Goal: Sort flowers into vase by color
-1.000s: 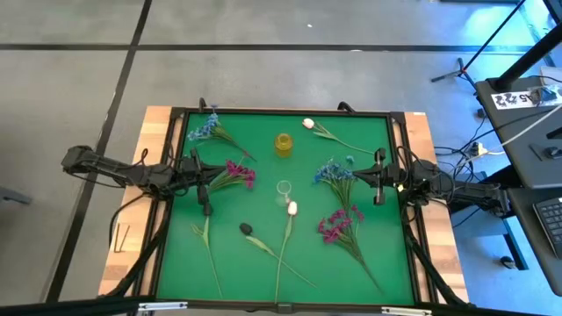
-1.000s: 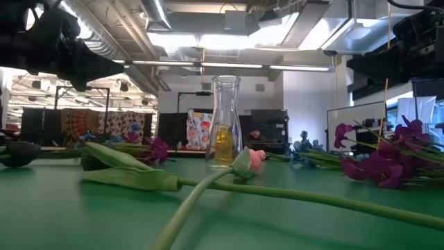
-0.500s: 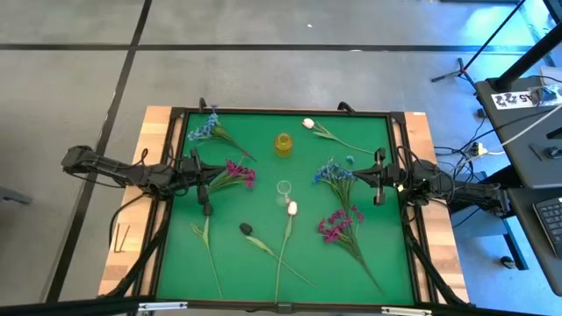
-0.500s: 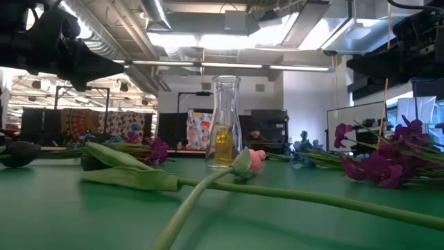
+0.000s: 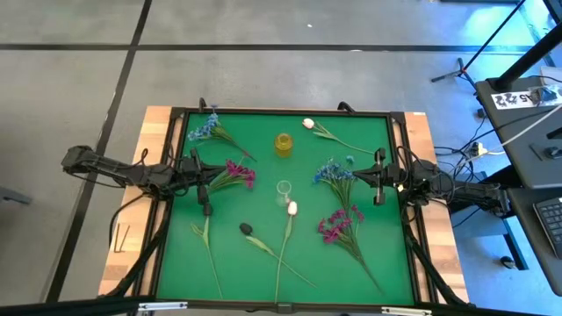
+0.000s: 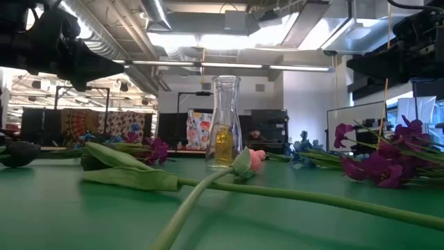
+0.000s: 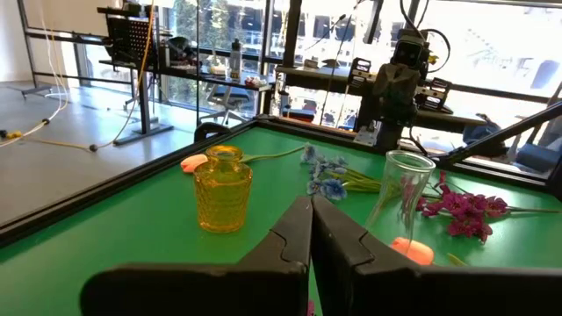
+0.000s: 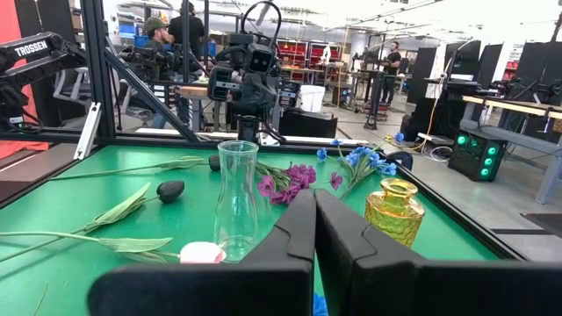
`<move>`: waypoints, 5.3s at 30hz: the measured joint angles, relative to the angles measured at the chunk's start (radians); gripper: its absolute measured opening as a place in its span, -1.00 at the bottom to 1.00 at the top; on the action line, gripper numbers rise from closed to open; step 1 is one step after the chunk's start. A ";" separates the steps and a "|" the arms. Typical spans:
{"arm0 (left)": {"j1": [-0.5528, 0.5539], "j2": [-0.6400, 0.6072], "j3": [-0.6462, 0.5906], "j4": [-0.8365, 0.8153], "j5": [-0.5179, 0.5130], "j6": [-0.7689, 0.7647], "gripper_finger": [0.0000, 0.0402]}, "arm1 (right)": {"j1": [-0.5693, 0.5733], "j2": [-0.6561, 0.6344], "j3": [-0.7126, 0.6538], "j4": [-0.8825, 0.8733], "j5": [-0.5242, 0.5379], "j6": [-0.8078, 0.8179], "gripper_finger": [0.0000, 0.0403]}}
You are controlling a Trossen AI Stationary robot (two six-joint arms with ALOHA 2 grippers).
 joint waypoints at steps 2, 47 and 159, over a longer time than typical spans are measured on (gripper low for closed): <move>0.000 0.000 0.000 0.000 0.000 0.000 -1.00 | 0.000 0.000 0.000 0.000 0.000 0.000 -0.99; 0.000 0.000 0.000 0.000 0.000 0.000 -1.00 | 0.000 0.000 0.000 0.000 0.000 0.000 -0.99; 0.047 0.000 0.007 -0.007 -0.219 0.069 -0.90 | 0.000 0.000 0.000 0.000 0.000 0.000 -0.99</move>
